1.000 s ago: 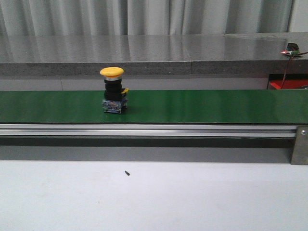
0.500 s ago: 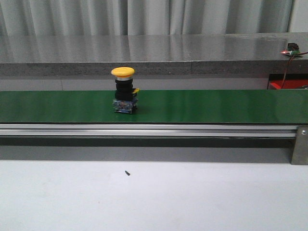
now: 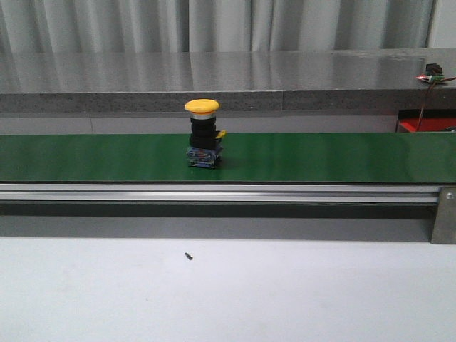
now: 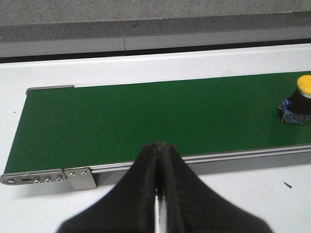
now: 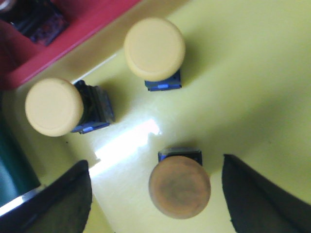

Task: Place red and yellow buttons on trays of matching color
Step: 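Carry the yellow button into the yellow tray and open the right gripper, then move the right gripper back above the second yellow button on the belt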

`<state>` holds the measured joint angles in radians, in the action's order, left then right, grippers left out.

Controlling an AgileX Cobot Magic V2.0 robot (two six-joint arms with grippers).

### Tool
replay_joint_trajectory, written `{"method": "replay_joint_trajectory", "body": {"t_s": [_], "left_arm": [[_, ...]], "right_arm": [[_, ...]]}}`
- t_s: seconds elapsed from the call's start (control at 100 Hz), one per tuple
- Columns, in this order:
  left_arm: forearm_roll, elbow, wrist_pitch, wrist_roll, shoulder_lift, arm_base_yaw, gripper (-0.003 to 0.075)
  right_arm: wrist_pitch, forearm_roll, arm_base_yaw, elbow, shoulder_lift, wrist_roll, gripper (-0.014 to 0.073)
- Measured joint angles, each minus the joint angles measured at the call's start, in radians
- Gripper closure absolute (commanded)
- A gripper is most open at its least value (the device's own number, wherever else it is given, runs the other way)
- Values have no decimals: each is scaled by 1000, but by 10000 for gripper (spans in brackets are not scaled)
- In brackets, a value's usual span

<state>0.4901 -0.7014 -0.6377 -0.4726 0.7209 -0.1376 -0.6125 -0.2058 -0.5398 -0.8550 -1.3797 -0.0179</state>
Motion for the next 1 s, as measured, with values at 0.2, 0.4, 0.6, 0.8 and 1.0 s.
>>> {"method": "replay_joint_trajectory", "body": {"t_s": [0.2, 0.4, 0.6, 0.8, 1.0], "left_arm": [[0, 0, 0, 0, 0, 0, 740], [0, 0, 2, 0, 0, 0, 740], [0, 0, 2, 0, 0, 0, 740], [0, 0, 2, 0, 0, 0, 740], [0, 0, 3, 0, 0, 0, 740]], "right_arm": [[-13, 20, 117, 0, 57, -40, 32], [-81, 22, 273, -43, 57, -89, 30], [-192, 24, 390, -135, 57, -98, -6], [-273, 16, 492, -212, 57, -125, -6], [-287, 9, 600, -263, 57, -142, -6]]}}
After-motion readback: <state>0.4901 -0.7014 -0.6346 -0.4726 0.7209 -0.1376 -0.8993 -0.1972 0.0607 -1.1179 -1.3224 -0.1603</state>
